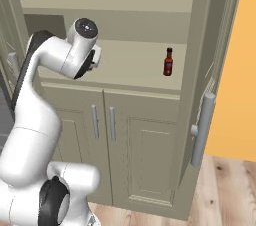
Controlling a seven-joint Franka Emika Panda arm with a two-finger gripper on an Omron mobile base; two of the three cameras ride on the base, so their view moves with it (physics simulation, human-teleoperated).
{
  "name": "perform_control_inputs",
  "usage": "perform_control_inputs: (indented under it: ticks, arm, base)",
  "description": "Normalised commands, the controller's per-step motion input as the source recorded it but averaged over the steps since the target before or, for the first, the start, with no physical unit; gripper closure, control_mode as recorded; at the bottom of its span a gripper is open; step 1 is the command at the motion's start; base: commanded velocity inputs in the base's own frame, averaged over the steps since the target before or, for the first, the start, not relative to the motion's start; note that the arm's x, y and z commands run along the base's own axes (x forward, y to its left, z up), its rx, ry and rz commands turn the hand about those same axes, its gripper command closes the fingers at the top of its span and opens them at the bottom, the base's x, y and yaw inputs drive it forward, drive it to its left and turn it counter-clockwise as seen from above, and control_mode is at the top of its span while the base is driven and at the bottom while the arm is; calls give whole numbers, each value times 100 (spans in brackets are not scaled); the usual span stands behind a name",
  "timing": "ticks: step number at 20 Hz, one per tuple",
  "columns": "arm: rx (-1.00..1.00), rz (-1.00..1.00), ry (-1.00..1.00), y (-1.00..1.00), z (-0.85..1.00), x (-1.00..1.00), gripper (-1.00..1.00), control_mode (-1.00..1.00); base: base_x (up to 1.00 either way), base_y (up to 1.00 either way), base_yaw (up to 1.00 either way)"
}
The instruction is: Move the syrup bottle and condiment bottle from the cabinet to the dining counter.
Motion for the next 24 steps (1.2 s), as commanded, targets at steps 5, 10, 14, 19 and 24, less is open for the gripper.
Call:
perform_control_inputs:
  ticks: [5, 10, 14, 19, 24]
  arm:
    - [8, 46, 27, 71, -19, 15, -100, -100]
    - [5, 44, 17, 90, -2, -18, -100, -100]
    - [0, 40, 8, 100, 0, -64, -100, -100]
    - [0, 34, 1, 100, 0, -96, -100, -100]
    - [0, 30, 0, 100, -7, -100, -100, -100]
  base:
    - [0, 0, 0]
    - [0, 0, 0]
    - [0, 0, 0]
    - [0, 0, 0]
    - [0, 0, 0]
